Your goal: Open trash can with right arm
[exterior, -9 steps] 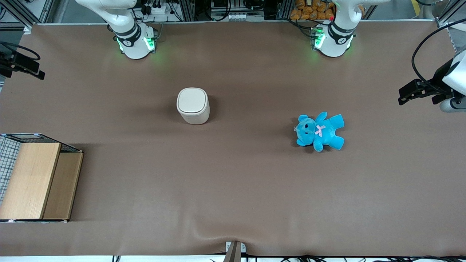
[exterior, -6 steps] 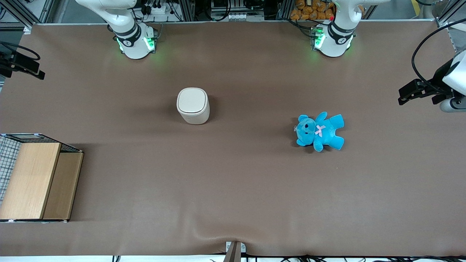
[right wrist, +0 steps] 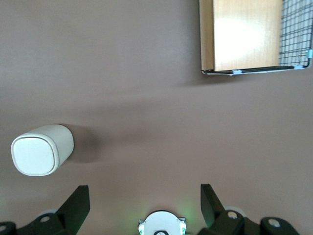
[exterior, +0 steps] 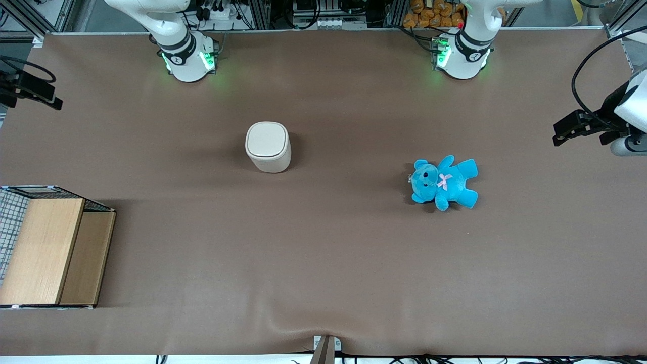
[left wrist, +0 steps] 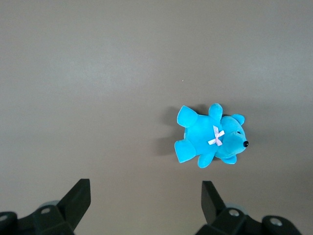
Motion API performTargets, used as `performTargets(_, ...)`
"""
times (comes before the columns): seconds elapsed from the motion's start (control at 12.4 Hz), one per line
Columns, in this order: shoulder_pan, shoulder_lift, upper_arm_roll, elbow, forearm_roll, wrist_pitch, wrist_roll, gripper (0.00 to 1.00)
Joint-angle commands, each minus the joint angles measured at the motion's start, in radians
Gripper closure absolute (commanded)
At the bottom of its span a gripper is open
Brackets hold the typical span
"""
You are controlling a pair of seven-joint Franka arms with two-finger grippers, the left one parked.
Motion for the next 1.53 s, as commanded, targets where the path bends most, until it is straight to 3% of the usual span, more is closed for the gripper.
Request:
performTargets(0.0, 0.103, 0.037, -0.004, 0.029, 0.012, -0.02, 0.009, 0.0)
performTargets(0.56, 0.346, 0.161, -0.004, -0.012, 0.015, -0.033, 0.124, 0.0)
performTargets(0.89, 0.43, 0.24, -0.004, -0.029, 0.067, -0.012, 0.224, 0.0)
performTargets(1.21, 0.449, 0.257, -0.004, -0.129, 0.16, 0.075, 0.282, 0.0)
performTargets(1.45, 0.457, 0.264, -0.004, -0.175, 0.206, 0.106, 0.302, 0.57)
